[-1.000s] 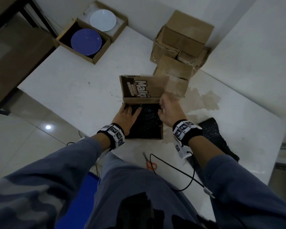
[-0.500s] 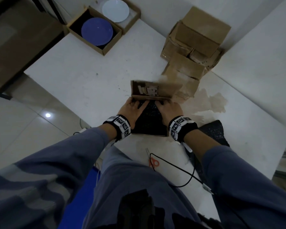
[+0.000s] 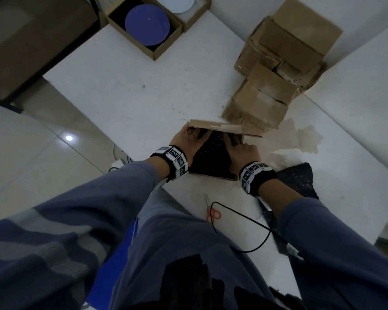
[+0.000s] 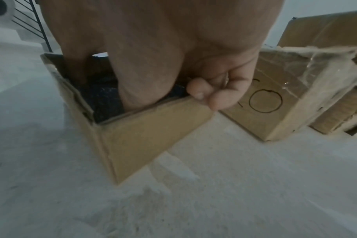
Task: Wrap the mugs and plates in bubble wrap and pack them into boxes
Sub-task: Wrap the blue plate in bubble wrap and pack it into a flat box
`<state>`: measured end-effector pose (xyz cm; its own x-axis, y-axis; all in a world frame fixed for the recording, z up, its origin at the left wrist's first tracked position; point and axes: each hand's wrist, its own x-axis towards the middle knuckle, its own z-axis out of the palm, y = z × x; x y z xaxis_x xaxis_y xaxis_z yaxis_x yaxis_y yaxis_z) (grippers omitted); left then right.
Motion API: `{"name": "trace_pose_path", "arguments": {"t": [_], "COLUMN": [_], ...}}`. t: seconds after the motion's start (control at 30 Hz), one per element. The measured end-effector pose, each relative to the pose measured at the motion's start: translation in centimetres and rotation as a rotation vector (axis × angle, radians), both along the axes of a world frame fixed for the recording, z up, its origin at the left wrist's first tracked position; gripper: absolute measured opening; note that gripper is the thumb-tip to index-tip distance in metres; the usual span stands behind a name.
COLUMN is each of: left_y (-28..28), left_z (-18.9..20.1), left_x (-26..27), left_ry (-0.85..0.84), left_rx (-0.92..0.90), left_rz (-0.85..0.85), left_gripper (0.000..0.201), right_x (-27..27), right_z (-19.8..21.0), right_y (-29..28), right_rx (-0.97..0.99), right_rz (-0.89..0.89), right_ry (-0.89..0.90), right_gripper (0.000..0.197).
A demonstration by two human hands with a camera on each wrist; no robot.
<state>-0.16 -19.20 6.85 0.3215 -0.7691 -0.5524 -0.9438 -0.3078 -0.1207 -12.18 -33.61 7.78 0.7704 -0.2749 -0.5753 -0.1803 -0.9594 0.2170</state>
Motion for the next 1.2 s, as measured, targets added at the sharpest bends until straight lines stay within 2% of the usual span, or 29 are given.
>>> {"name": "trace_pose_path", "arguments": {"t": [0.1, 0.2, 0.23, 0.33, 0.43, 0.6, 0.8, 0.87, 1.0, 1.1, 1.2], "left_y": [-0.2, 0.0, 0.0, -0.1, 0.0, -0.1, 0.0, -0.1, 0.1, 0.1, 0.1], "left_z": [0.0, 0.0, -0.1, -0.2, -0.1, 0.0, 0.3, 0.2, 0.2, 0.1, 0.3], "left_x": [0.2, 0.6, 0.7, 0.8, 1.0, 1.0, 0.8, 0.8, 0.7, 0.8, 0.8], "left_ry": [-0.012, 0.004, 0.001, -0.019, -0.014, 0.008, 0.010, -0.001, 0.006, 0.000, 0.005], "left_rx": [-0.011, 0.018, 0.013, -0.014, 0.024, 0.032, 0.017, 0.005, -0.017, -0.022, 0.011], "left_rz": [-0.012, -0.034, -0.047, -0.075, -0.067, -0.045, -0.030, -0.030, -0.036, -0.056, -0.055], "left_gripper": [0.115, 0.110, 0.109, 0.110, 0.110, 0.115, 0.111, 0.108, 0.103, 0.097, 0.091], "right_x": [0.1, 0.5, 0.5, 0.4, 0.1, 0.6, -0.7, -0.3, -0.2, -0.6, -1.0], "right_z": [0.9, 1.9, 2.0, 1.5, 0.4, -0.3, 0.6, 1.6, 2.7, 2.2, 1.8], "right_y": [0.2, 0.8, 1.0, 1.5, 1.1, 1.3, 1.3, 1.3, 2.5, 3.3, 3.7], "right_rx": [-0.021, -0.027, -0.042, -0.135, -0.217, -0.378, -0.194, -0.122, -0.075, -0.148, -0.186], "right_rz": [-0.013, 0.019, 0.024, 0.006, 0.046, 0.135, 0.031, 0.001, 0.012, 0.062, 0.083], "right_ry": [-0.004, 0.036, 0.055, 0.121, 0.116, 0.211, 0.105, 0.112, 0.147, 0.237, 0.246], "right_gripper": [0.102, 0.055, 0.047, 0.059, 0.072, 0.074, 0.086, 0.077, 0.047, 0.046, 0.048]}}
